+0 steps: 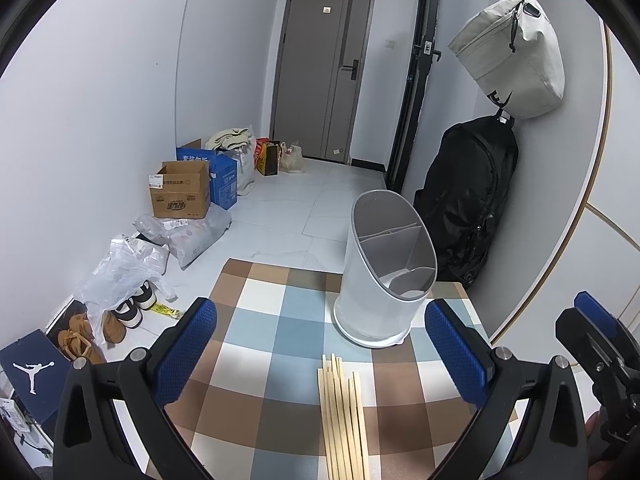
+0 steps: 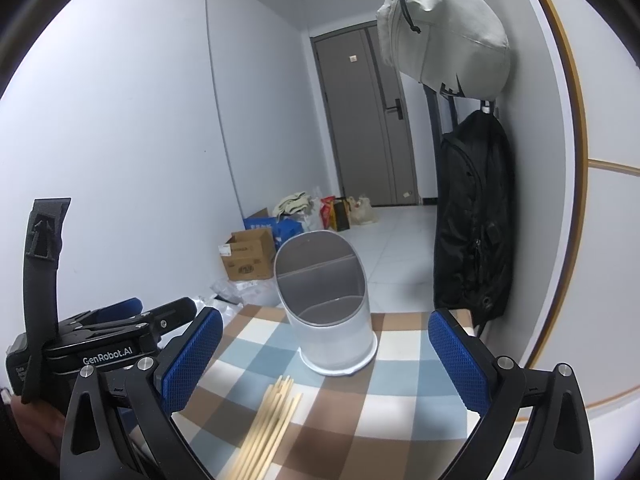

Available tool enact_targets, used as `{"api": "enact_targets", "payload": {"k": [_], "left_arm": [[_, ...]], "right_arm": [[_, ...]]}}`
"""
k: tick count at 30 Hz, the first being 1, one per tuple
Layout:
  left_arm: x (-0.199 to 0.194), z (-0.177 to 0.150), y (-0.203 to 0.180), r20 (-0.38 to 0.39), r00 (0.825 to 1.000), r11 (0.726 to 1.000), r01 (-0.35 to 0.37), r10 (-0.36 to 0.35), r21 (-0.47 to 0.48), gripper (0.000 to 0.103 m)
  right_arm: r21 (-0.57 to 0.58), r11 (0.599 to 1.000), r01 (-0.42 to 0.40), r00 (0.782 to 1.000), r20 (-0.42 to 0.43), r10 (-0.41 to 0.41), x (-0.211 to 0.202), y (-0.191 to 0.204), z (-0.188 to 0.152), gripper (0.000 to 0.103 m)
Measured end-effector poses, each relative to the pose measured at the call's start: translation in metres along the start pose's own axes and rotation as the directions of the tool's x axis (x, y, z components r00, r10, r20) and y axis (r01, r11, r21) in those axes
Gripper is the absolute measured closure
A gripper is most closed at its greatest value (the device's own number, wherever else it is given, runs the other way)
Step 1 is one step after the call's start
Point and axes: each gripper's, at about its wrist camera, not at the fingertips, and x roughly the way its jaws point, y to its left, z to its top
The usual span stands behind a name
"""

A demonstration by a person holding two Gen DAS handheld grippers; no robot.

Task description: Organize utensils

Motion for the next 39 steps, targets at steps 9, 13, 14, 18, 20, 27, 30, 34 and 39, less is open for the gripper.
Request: {"api": "enact_targets", "payload": {"k": [9,13,14,18,20,27,30,34,39], "left_arm": [[0.000,-0.002,-0.001,-0.002,1.000,1.000,0.005,-0.005,0.003,0.002],[0.000,-0.002,-0.001,-0.001,1.000,1.000,0.004,-0.004,0.003,0.002],[0.000,-0.002,-0.001,-0.002,1.000,1.000,0.005,-0.005,0.003,0.002],[-0.001,-0.003,-0.001,-0.002,1.000,1.000,0.004,-0.004,0.001,0.002],[0.000,-0.002,-0.001,-0.004,1.000,1.000,0.003,-0.003,0.001,0.002],[0.001,-0.001,-0.001,-0.013,1.000,1.000,0.012,-0.012,-0.004,0.002],[0.002,0.000,-0.002,-0.014,1.000,1.000,0.013,-0.013,0.002,0.002],[0.003,0.000,-0.001,-0.021,1.000,1.000,0.018,-0.017,0.005,0.002],[0.005,-0.001,0.000,-0.031,0.999,1.000,0.024,-0.024,0.012,0.002]], "right_arm": [[0.006,1.000,-0.018,1.000,-0.004,0.018,0.001,0.000,-0.002,0.000],[0.004,1.000,-0.020,1.000,-0.004,0.020,0.001,0.001,-0.002,0.000],[0.003,1.000,-0.018,1.000,-0.004,0.018,0.001,0.001,-0.003,0.000],[0.003,1.000,-0.018,1.000,-0.005,0.018,0.002,0.001,-0.003,0.000],[0.005,1.000,-0.018,1.000,-0.007,0.018,0.002,0.001,-0.003,0.000],[0.006,1.000,-0.010,1.000,-0.017,0.010,0.004,0.000,-0.003,0.000],[0.012,1.000,-0.010,1.000,-0.025,0.010,0.005,-0.002,-0.003,0.000],[0.016,1.000,-0.007,1.000,-0.029,0.007,0.006,-0.004,-0.003,0.000],[0.019,1.000,-0.012,0.999,-0.049,0.012,0.011,-0.004,-0.003,0.000]]}}
